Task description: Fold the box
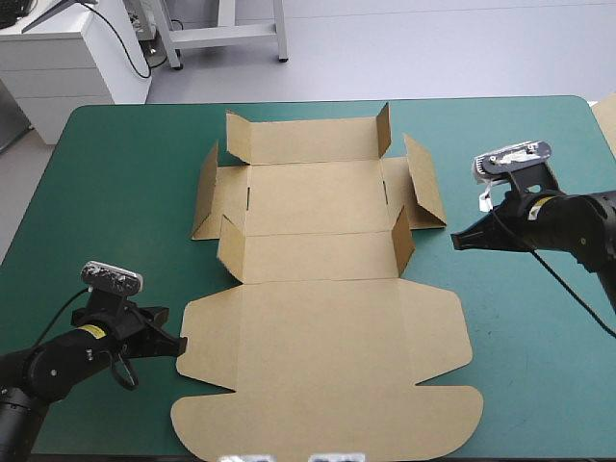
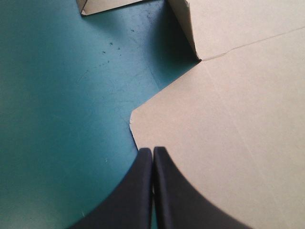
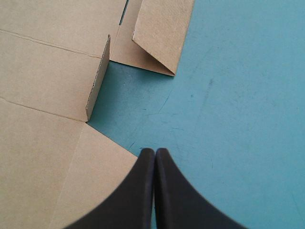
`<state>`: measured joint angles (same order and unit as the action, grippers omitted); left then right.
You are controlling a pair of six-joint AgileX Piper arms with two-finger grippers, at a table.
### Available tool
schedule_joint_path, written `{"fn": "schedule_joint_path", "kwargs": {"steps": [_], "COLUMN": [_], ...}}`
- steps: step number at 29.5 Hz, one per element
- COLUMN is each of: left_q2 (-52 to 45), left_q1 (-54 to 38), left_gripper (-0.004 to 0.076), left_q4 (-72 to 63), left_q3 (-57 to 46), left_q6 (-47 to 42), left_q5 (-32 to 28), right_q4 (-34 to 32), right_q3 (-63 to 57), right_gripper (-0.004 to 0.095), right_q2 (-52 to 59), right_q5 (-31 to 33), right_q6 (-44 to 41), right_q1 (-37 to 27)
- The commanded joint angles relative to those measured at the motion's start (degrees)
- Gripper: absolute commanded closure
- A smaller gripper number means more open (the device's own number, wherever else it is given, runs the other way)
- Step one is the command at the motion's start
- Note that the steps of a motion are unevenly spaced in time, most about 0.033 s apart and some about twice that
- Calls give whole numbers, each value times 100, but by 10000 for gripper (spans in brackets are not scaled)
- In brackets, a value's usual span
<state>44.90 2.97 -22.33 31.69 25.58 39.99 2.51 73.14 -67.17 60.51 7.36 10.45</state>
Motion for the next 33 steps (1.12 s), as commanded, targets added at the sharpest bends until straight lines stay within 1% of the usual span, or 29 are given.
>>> {"fn": "schedule_joint_path", "kwargs": {"steps": [1, 9, 15, 18, 20, 24, 30, 33], "left_q2": [-14, -14, -14, -14, -14, -14, -14, -14], "left_q1": [-6, -6, -6, -6, -6, -6, -6, -6], "left_gripper": [731, 731, 731, 731, 731, 731, 731, 731], "left_q4": [-174, -174, -174, -174, -174, -174, -174, -174], "left_q3": [165, 165, 165, 165, 165, 165, 165, 165], "left_q6": [-12, -12, -12, -12, -12, -47, -29, -29], "left_q5": [-281, -281, -281, -281, -281, -297, -297, -297], "right_q4": [-40, -40, 23, 205, 499, 939, 1239, 1367], "right_q3": [196, 196, 196, 196, 196, 207, 639, 914], "right_gripper": [929, 929, 929, 929, 929, 929, 926, 896], "right_q2": [134, 134, 121, 28, -102, -457, -1035, -1303], "right_q5": [-249, -249, -367, -388, -404, -557, -638, -608], "right_q6": [8, 8, 8, 123, 398, 532, 791, 791], "right_q1": [-15, -15, -15, -15, -15, -15, -4, 6]}}
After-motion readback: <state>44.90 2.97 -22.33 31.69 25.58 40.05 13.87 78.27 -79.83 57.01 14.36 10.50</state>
